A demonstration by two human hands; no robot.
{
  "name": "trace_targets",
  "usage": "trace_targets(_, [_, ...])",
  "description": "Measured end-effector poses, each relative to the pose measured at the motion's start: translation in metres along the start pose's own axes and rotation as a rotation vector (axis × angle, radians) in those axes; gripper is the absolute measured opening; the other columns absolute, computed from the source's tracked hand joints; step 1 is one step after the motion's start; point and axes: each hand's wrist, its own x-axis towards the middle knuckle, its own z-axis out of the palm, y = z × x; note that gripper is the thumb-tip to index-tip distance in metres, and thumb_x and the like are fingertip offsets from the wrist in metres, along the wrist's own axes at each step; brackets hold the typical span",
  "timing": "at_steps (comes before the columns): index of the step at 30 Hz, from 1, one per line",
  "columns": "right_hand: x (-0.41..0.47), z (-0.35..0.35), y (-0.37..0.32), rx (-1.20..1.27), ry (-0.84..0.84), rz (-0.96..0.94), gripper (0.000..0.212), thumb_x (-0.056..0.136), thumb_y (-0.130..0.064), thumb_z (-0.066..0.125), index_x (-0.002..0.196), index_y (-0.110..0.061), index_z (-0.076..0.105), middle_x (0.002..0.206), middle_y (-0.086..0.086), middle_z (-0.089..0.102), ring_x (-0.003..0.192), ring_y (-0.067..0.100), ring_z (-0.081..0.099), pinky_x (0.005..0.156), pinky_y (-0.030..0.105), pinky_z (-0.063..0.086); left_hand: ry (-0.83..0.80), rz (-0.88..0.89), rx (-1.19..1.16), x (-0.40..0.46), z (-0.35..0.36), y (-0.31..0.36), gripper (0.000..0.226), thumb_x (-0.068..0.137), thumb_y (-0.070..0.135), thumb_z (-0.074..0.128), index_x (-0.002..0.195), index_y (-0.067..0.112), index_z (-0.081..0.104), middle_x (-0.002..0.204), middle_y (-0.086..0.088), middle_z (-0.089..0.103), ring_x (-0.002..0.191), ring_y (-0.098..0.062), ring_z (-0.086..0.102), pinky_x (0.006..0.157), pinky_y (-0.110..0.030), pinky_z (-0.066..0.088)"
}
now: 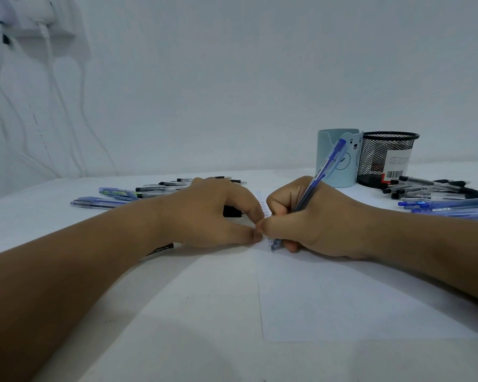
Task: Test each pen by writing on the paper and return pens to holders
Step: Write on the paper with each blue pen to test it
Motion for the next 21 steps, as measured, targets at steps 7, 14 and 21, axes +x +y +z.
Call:
trace_targets(7, [-0.0004,-0.0006,0.001,-0.016,0.03,-0.011,0.048,0.085,-0.003,0.065,0.049,-0.017,0.038,0.047,0.006,0.052,0.048,0.016,0.043,0.05,0.024,0.036,0.013,-0.02,-0.01,0.0001,0.0004,0.0005,0.019,0.074,0.055,0.069,0.092,0.051,0.073,0.113,0.035,0.066,0.12,0.008,0.053,0.117,-0.043,0.029])
trace_targets(14, [-0.001,-0.0009,0.0009,-0.041,0.011,-0.042,0.048,0.086,-0.001,0.064,0.05,-0.016,0.036,0.045,0.004,0.049,0.048,0.017,0.043,0.049,0.024,0.035,0.002,-0.008,-0.016,-0.0002,0.0,0.0003,0.024,0.073,0.057,0.068,0.096,0.051,0.073,0.115,0.032,0.066,0.122,0.005,0.054,0.117,-0.046,0.029])
trace_targets(21, [0.0003,-0.0026,0.0027,-0.016,0.009,-0.06,0.051,0.087,0.002,0.064,0.05,-0.016,0.034,0.045,0.001,0.043,0.048,0.018,0.044,0.048,0.023,0.034,0.01,-0.002,-0.025,-0.002,-0.0012,0.0017,0.026,0.074,0.051,0.068,0.097,0.043,0.077,0.114,0.032,0.067,0.119,0.01,0.053,0.117,-0.04,0.031])
